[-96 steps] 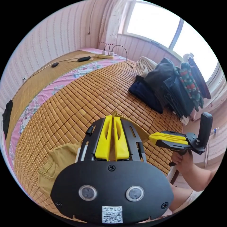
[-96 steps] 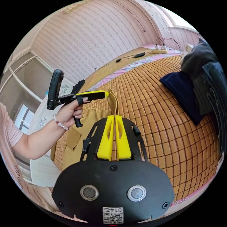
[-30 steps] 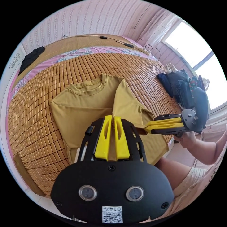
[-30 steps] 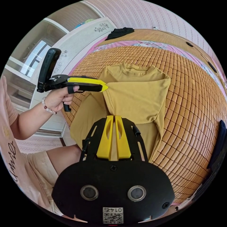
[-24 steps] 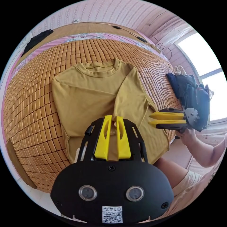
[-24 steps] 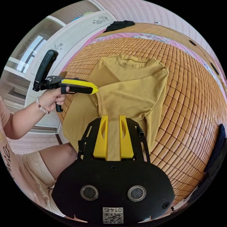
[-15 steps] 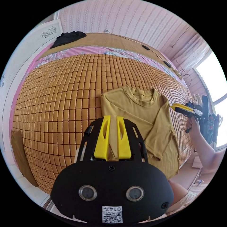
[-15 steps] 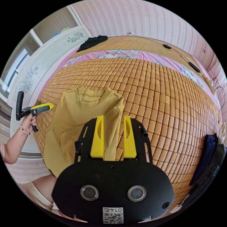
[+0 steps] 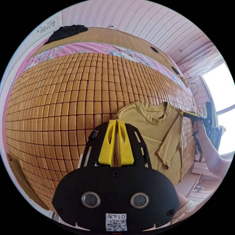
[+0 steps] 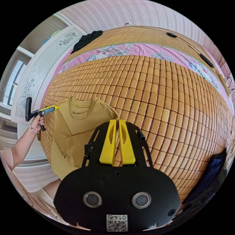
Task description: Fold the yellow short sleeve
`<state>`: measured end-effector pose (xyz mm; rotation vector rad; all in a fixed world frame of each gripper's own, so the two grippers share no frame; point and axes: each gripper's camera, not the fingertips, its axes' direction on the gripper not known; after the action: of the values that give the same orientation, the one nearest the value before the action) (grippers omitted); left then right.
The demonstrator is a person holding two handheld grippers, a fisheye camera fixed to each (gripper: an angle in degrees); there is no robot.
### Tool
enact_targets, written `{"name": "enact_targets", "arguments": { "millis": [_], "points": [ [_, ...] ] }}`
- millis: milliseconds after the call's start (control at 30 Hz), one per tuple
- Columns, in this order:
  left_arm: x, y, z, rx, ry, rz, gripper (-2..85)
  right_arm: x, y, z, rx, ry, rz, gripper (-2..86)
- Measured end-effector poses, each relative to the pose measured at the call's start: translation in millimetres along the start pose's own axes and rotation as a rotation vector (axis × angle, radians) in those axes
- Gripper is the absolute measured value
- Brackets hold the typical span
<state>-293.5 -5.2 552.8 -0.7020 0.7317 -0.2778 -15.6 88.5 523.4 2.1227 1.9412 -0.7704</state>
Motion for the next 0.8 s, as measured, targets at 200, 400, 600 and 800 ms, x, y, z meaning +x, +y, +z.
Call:
{"name": "enact_targets", "arguments": {
  "millis": [200, 400, 600, 800],
  "points": [
    [30.5, 0.9, -35.6, 0.136, 0.080, 0.112, -0.9, 19.0, 7.5, -47.1, 0.065, -0.013, -0.012, -0.3],
    [81.0, 62.2, -76.6, 0.061, 0.083, 0.345, -0.9, 8.2, 99.2, -124.1, 0.164, -0.128, -0.064, -0.1],
    [102.8, 185.6, -86.8, -0.126, 0.009, 0.429, -0.9, -16.9, 229.1, -131.9, 0.041, -0.273, -0.032, 0.3],
    [82.2, 264.7, -40.9, -0.231, 0.012, 0.235, -0.9, -23.0, 305.0, -49.9, -0.153, -0.302, 0.105, 0.7]
  ]
}}
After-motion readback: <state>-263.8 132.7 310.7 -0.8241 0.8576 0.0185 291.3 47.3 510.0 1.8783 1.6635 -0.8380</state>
